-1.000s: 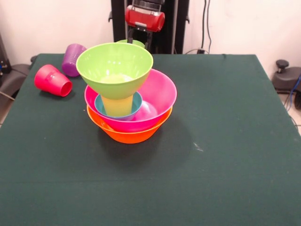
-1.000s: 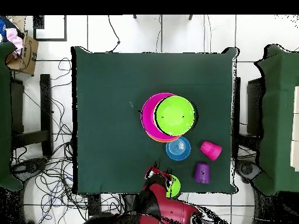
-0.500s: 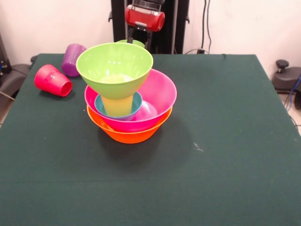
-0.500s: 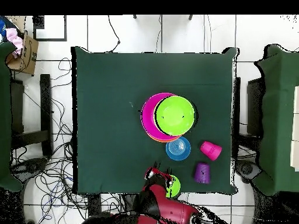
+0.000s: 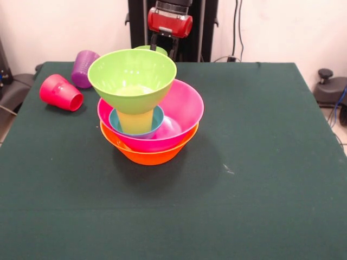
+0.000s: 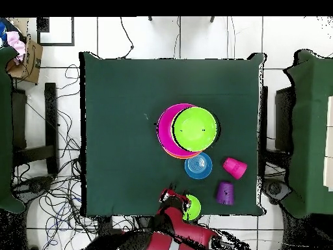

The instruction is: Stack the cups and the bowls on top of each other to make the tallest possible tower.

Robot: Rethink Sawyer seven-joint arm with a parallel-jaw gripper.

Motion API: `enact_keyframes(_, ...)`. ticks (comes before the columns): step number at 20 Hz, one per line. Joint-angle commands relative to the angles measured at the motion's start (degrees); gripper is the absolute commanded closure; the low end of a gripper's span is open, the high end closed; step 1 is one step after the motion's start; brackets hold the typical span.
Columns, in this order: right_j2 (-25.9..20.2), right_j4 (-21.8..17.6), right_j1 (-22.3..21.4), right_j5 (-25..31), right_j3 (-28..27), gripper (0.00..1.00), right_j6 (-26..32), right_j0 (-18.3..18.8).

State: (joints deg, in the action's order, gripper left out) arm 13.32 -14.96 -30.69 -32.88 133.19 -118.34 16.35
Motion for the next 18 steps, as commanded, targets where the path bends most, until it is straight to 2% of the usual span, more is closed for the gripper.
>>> enact_keyframes(1,-4.79,-1.4,5.14,6.64,-1.11,0.0,-6.44,-1.09)
enact_keyframes(10,-4.66,-1.83,5.4,10.45,-1.21,0.0,-5.0,-0.53)
enact_keyframes(18,-4.62,-1.57,0.74,15.57,0.72,0.0,-4.54,-0.93)
